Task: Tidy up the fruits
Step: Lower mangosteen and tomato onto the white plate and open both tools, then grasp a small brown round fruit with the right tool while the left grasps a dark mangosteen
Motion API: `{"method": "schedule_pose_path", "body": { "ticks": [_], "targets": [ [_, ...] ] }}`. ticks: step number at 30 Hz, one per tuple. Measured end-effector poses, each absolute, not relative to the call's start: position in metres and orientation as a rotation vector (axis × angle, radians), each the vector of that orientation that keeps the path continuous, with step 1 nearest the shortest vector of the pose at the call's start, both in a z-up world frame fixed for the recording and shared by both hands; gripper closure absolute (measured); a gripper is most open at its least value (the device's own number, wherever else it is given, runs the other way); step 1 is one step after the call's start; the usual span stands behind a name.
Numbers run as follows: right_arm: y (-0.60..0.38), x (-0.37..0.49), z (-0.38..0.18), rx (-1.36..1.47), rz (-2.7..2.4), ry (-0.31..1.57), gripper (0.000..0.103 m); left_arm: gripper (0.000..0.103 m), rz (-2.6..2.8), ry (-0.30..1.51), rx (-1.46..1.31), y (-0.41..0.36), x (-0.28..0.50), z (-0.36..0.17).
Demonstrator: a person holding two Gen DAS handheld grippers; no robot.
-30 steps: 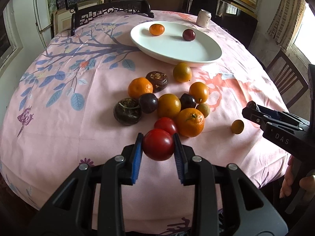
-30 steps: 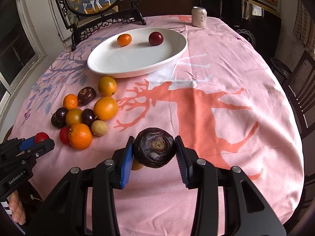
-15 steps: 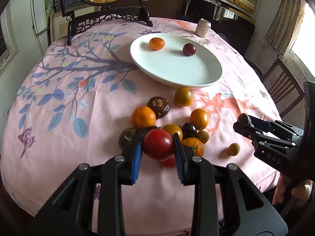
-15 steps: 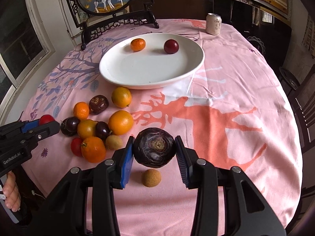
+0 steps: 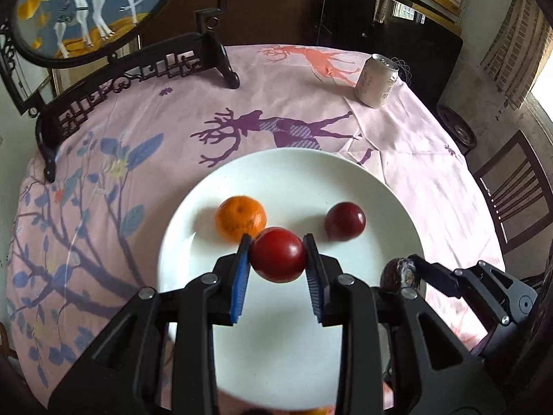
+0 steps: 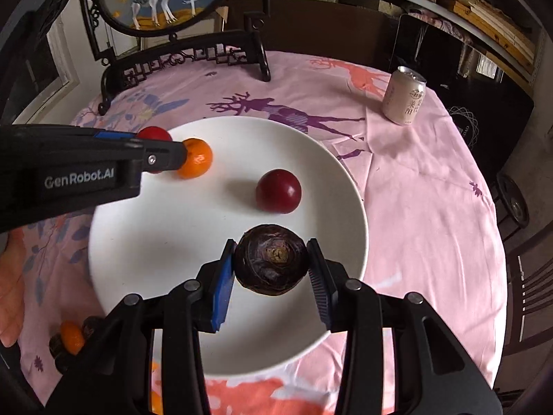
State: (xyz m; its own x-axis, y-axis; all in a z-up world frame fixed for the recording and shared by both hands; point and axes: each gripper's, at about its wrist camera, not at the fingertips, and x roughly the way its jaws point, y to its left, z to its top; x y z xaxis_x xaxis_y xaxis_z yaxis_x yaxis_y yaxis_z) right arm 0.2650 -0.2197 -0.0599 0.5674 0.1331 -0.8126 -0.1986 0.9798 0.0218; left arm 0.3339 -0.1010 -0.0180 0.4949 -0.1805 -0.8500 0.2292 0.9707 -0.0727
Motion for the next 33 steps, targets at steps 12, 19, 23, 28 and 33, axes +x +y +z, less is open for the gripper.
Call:
{"method": "schedule_pose_path", "body": {
  "ticks": [12,19,23,28,33],
  "targets": [
    [-0.235,0.299,-0.077,-0.038,0.152,0.928,0.042,0.041,-0.227,1.034,0.056,-0.116,0.379,-0.033],
    [-0.237,0.233,-0.036,-0.066,0.166,0.902,0.041,0.017,-0.202,0.874,0.065,-0.075,0.294,0.018],
    [-0.23,0.164,-0.029,-0.03,0.18,0.895,0.041,0.01,-0.179,0.818,0.082,-0.047,0.206,0.018],
    [-0.219,0.104,-0.031,0.044,0.169,0.88,0.041,0.01,-0.182,0.813,0.054,-0.017,0.119,-0.005],
    [-0.206,0.076,-0.019,0.034,0.16,0.848,0.041,0.01,-0.101,0.782,0.065,0.007,0.073,-0.012]
  ]
}}
